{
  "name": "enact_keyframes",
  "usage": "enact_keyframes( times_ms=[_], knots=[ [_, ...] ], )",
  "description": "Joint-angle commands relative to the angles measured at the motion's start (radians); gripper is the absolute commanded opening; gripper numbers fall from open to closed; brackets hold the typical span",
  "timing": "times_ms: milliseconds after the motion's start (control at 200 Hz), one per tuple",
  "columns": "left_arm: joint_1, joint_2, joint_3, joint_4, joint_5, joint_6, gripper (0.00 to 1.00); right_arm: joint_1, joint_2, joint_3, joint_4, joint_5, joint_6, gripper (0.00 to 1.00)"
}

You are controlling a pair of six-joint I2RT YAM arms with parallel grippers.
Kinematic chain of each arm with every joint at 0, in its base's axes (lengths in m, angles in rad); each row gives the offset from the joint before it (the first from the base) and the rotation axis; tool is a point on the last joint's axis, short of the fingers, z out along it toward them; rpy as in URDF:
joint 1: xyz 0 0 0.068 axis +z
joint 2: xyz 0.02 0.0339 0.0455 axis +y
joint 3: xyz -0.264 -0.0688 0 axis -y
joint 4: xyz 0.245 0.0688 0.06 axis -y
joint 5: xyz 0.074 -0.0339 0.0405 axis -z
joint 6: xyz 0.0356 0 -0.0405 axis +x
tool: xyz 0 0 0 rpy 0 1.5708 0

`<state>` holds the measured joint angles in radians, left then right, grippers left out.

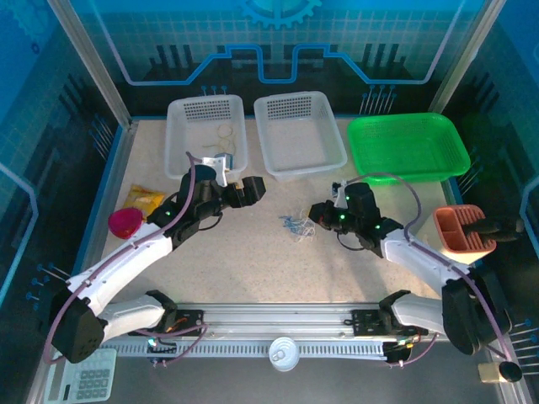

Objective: Untangle the cables

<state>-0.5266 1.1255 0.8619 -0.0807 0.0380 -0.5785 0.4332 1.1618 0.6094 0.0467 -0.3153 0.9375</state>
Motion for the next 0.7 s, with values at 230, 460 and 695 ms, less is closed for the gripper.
enact_keyframes(
  times_ms=[230, 460, 695],
  knots=[
    [-0.010, 0.011, 0.009, 0.019, 0.054, -0.051, 0.99, 0.030, -0.079, 0.068, -0.053, -0.049, -0.104, 0.00],
    [-0.010, 0.030, -0.007, 0.080, 0.186, -0.093, 0.99, 0.041, -0.097, 0.120, -0.064, -0.066, -0.118, 0.00],
    [-0.010, 0.070, -0.015, 0.154, 0.288, -0.213, 0.99, 0.055, -0.106, 0.170, -0.073, -0.094, -0.143, 0.00]
  ],
)
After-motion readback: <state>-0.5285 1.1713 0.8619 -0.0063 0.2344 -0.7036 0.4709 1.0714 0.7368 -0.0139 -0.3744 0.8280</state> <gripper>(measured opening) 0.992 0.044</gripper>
